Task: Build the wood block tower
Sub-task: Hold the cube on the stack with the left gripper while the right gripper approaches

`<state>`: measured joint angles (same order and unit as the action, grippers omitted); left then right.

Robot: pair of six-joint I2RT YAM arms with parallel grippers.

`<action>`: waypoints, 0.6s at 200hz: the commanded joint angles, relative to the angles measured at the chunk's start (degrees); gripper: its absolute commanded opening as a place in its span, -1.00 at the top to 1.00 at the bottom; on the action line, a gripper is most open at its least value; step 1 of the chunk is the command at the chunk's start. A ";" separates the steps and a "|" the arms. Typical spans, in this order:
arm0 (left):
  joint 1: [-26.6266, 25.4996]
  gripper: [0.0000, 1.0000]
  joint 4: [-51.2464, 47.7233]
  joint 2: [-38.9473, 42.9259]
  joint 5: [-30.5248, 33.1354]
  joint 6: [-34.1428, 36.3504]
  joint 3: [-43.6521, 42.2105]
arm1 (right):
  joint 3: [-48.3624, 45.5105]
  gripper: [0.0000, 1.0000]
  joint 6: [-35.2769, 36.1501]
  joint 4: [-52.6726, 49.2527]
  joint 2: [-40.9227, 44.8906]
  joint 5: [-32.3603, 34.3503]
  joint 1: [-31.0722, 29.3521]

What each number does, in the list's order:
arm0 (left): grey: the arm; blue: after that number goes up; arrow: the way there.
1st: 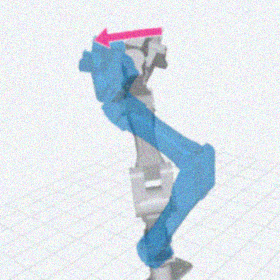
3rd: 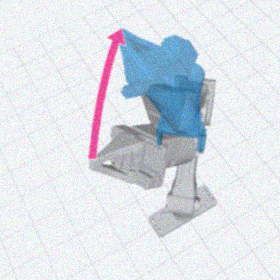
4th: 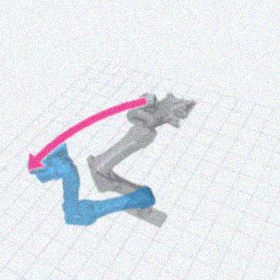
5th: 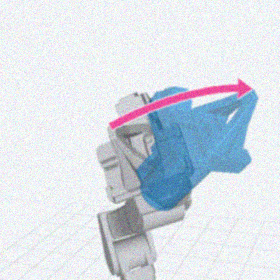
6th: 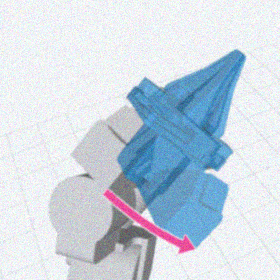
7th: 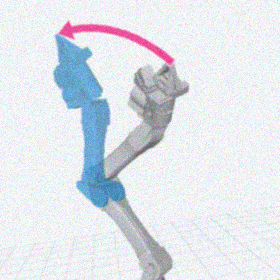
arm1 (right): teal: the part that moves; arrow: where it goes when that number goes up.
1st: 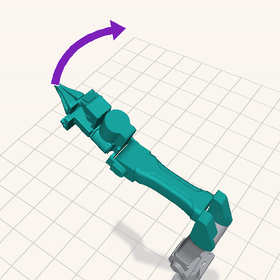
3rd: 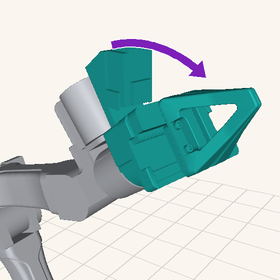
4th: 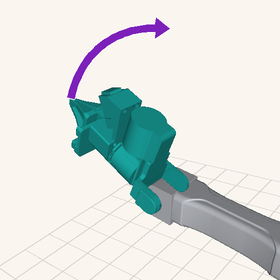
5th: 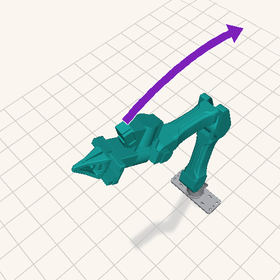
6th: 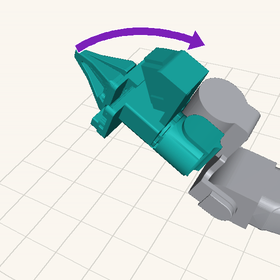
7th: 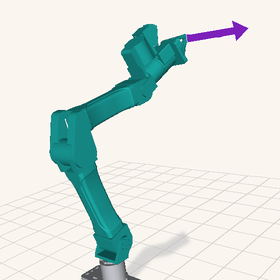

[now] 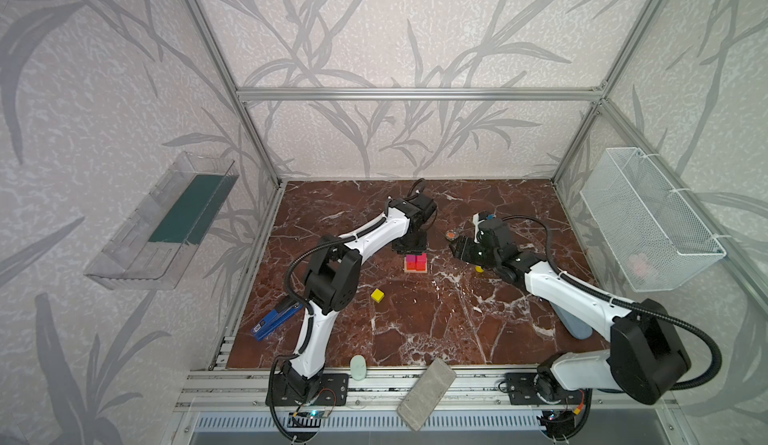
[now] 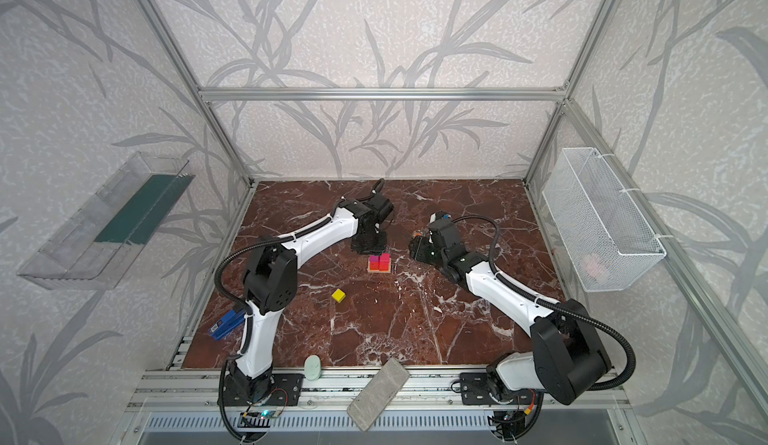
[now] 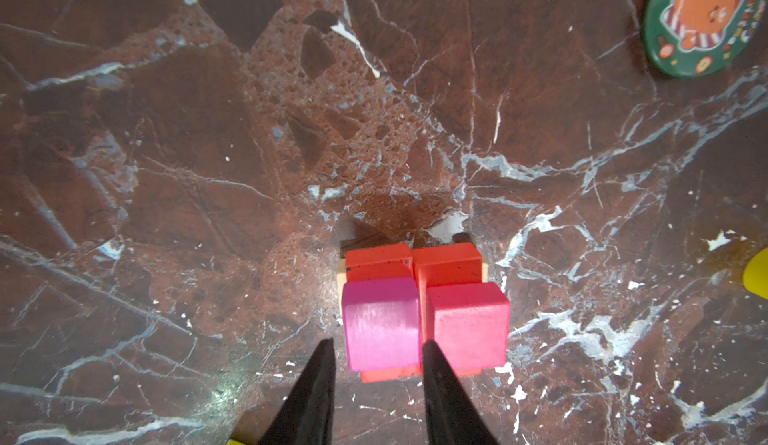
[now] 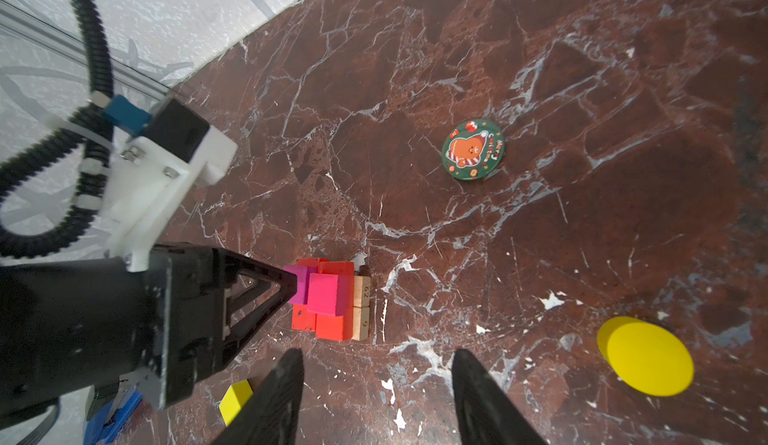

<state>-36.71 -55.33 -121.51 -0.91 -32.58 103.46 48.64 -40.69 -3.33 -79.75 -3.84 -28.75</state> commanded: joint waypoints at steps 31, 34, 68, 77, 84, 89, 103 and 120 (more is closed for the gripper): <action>0.00 0.31 0.25 8.28 0.45 1.81 -1.99 | 1.76 -0.15 -1.42 3.92 -5.03 -5.32 0.28; 0.03 0.31 0.57 8.62 0.20 1.92 -2.29 | 1.80 -0.15 -1.54 4.05 -5.33 -5.38 0.28; 1.39 0.30 6.26 13.11 -2.78 1.87 -8.35 | 2.56 0.00 -2.24 5.31 -8.54 -6.59 -0.11; 1.97 0.30 8.52 14.11 -3.94 1.71 -10.49 | 2.98 0.06 -2.38 5.80 -9.68 -6.99 -0.33; 2.60 0.30 10.58 14.65 -5.00 1.44 -12.11 | 3.40 0.10 -2.59 6.24 -10.53 -7.34 -0.53; 3.11 0.30 11.81 14.86 -5.94 1.26 -13.05 | 3.66 0.12 -2.70 6.45 -11.22 -7.54 -0.83; 4.79 0.30 14.77 14.90 -8.91 0.33 -15.57 | 4.79 0.15 -2.82 6.93 -13.25 -8.15 -1.52; 6.22 0.32 17.97 14.93 -11.77 -0.26 -18.33 | 6.36 0.16 -2.86 6.95 -15.55 -9.13 -2.22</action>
<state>-32.64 -43.27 -107.57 -7.75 -31.92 88.29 52.05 -43.13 1.69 -92.73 -10.85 -29.80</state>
